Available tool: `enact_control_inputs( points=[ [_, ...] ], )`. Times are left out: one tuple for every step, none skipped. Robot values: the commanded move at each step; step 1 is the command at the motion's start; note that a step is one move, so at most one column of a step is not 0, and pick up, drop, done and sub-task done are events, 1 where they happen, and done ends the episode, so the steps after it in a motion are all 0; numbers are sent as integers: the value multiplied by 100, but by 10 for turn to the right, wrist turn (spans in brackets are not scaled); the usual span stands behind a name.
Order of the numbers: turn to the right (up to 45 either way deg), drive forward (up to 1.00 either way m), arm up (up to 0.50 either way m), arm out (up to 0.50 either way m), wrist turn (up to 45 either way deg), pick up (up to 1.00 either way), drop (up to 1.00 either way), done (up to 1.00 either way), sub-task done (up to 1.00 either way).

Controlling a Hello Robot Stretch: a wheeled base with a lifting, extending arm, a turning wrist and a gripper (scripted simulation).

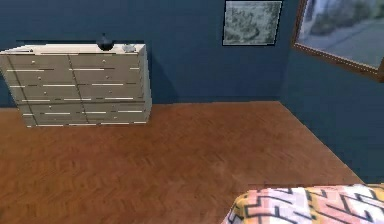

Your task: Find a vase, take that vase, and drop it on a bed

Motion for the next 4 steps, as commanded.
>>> enact_control_inputs(
  points=[
    [30,0,0,0,0,0,0,0,0],
    [0,0,0,48,0,0,0,0,0],
    [0,0,0,0,450,0,0,0,0],
    [0,0,0,0,450,0,0,0,0]
  ],
)
